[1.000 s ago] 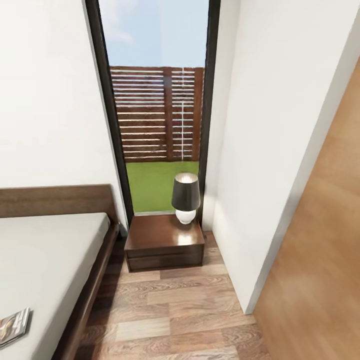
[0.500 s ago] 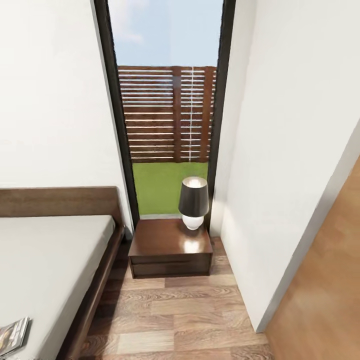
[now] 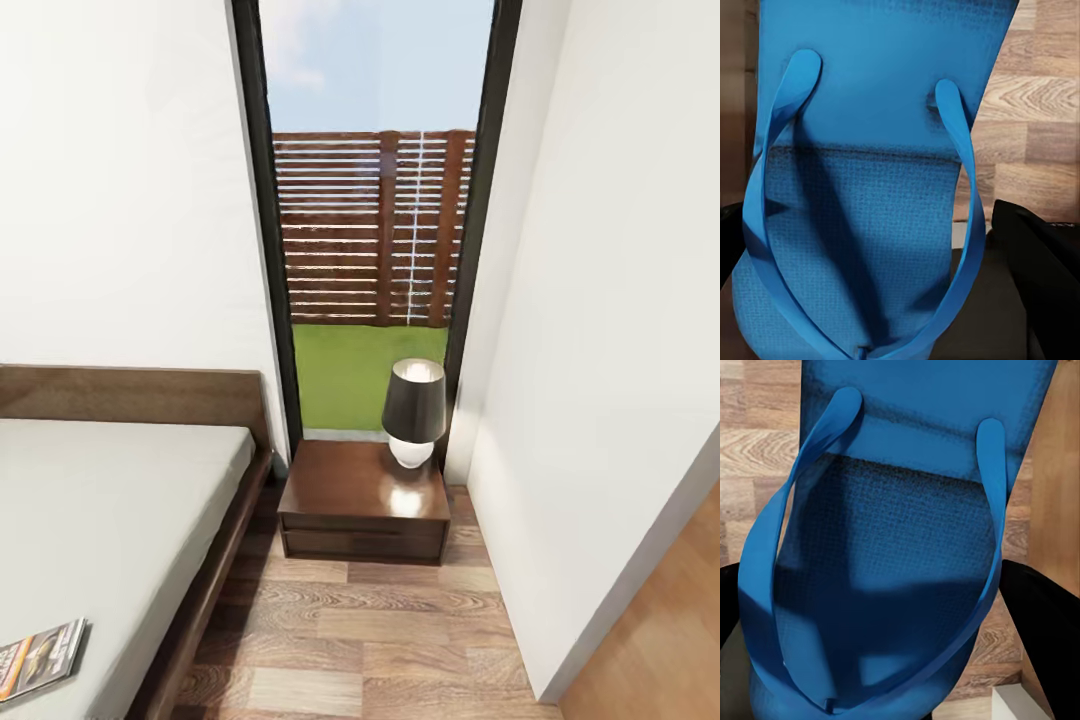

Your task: In the bedroom, move the book from the bed onto either nightstand, and place the two sandals side by side next to the bed.

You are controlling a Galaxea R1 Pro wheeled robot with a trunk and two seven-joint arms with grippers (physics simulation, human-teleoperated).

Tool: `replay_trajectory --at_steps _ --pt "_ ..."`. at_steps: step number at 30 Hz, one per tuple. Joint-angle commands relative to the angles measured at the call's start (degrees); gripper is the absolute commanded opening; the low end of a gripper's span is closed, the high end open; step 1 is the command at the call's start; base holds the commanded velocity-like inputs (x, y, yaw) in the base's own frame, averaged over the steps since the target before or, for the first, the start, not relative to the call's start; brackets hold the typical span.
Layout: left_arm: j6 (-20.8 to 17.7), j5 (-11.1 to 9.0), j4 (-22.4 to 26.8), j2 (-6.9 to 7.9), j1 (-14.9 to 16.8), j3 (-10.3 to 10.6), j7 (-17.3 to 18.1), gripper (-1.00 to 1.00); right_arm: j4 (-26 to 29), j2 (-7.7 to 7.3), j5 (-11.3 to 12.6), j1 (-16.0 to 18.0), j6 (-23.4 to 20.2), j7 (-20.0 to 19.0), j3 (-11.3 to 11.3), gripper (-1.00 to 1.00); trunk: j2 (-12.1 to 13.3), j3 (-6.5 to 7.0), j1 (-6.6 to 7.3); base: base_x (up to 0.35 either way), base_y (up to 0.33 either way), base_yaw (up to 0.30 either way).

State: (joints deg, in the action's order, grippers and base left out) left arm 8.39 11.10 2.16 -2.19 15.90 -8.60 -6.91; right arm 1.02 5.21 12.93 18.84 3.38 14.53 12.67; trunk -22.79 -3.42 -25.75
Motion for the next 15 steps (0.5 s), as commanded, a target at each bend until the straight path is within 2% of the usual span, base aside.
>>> replay_trajectory --at_steps 1,6,15 --pt "0.2 0.6 -0.1 -0.05 0.0 -0.5 -0.2 -1.0 -0.1 0.03 0.6 0.1 0.2 0.1 0.6 -1.0 -0.1 -0.13 -0.04 0.024 -0.014 0.037" --pt "0.2 0.6 -0.1 -0.14 -0.1 -0.4 -0.2 -1.0 -0.1 0.08 0.6 0.1 0.2 0.1 0.8 -1.0 -0.1 -0.13 -0.04 0.013 -0.008 0.102" --pt "0.2 0.6 -0.1 -0.18 -0.2 0.5 -0.2 -1.0 -0.1 0.09 0.6 0.0 0.2 0.1 0.9 -1.0 -0.1 -0.13 -0.04 0.003 -0.002 0.221"
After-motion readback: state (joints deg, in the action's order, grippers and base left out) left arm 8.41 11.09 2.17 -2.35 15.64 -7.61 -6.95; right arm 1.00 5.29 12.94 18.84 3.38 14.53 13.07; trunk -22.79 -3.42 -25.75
